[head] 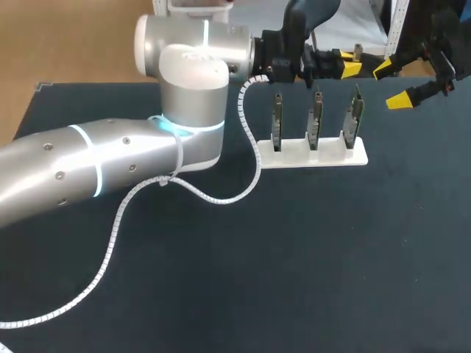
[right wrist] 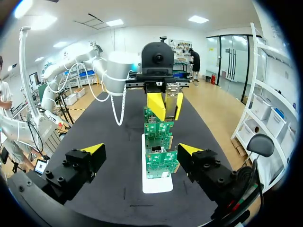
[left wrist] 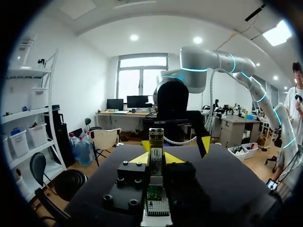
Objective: Pick up the optical module with the left hand, and insert it into the network port with the right hand.
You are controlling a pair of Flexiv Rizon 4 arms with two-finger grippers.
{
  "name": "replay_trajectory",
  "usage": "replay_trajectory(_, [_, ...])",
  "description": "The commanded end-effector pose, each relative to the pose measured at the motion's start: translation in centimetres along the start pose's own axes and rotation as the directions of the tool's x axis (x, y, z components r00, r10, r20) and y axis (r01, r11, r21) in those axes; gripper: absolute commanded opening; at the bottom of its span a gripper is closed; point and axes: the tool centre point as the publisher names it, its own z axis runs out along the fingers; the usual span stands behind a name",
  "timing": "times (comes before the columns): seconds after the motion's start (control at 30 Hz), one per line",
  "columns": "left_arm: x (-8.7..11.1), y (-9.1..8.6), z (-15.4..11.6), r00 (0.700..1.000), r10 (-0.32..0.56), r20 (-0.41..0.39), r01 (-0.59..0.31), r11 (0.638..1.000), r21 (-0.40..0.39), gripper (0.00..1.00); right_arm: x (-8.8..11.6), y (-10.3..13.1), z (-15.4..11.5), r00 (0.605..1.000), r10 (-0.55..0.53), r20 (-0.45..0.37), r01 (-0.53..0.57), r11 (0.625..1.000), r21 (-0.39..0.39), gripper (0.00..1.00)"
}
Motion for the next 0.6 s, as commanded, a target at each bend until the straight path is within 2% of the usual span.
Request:
replay_trajectory(0.03, [0.2,-0.7,-0.2,1.000,-0.001,0.004,0.001,1.000,-0.007,0.00,0.0,0.2,0.0,1.000,-0.001,0.001,0.001,1.000,0.004,1.00])
replay_trajectory(0.6, [0.7,-1.8,0.2,1.000,-0.002,0.007,0.002,1.000,-0.014,0.00,0.0,0.2,0.0,1.000,-0.001,0.001,0.001,1.000,0.004,1.00])
